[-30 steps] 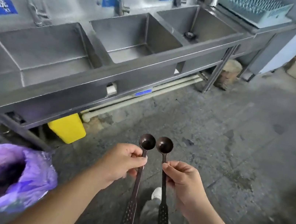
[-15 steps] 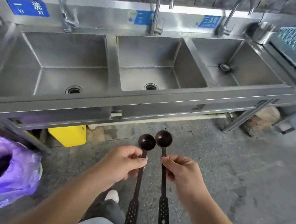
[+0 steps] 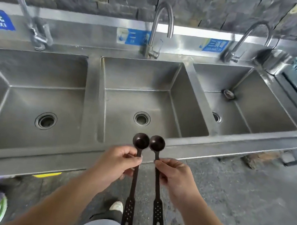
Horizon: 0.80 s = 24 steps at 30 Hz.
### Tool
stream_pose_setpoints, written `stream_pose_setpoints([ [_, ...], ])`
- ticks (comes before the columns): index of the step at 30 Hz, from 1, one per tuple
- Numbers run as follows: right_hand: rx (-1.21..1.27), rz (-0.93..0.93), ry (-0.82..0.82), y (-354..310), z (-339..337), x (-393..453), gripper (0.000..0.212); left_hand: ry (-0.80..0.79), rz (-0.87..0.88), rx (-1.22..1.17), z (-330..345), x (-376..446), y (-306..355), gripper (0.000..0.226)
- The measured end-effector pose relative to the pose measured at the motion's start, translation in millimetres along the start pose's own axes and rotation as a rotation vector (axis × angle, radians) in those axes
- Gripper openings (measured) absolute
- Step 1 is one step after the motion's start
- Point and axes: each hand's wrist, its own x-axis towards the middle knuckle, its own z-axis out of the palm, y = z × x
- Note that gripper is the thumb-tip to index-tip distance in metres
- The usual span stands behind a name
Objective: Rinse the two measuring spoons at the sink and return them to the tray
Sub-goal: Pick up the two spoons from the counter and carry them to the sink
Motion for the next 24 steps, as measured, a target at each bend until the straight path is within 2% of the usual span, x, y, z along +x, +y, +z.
stream_pose_setpoints([
  [5, -0.020, -0.015, -0.046, -46.5, -15.2, 76.3, 0.025, 0.052, 0.024, -0.007, 2.5, 69.2, 50.4, 0.001],
  [9, 0.044, 0.076, -0.081, -67.7, -31.0, 149.5, 0.020, 0.130, -0.008, -0.013, 6.4, 128.4, 70.2, 0.004],
  [13, 0.011, 0.183, -0.135, -82.3, -47.4, 225.3, 0.021, 0.284, -0.102, -0.060, 9.7, 184.3, 81.6, 0.004],
  [19, -0.128, 0.311, -0.159, -82.4, -59.9, 334.0, 0.028, 0.411, -0.239, -0.189, 2.5, 267.5, 75.6, 0.006],
  [24, -0.247, 0.379, -0.081, -47.8, -54.8, 414.2, 0.019, 0.429, -0.369, -0.236, -9.2, 345.1, 35.4, 0.014],
])
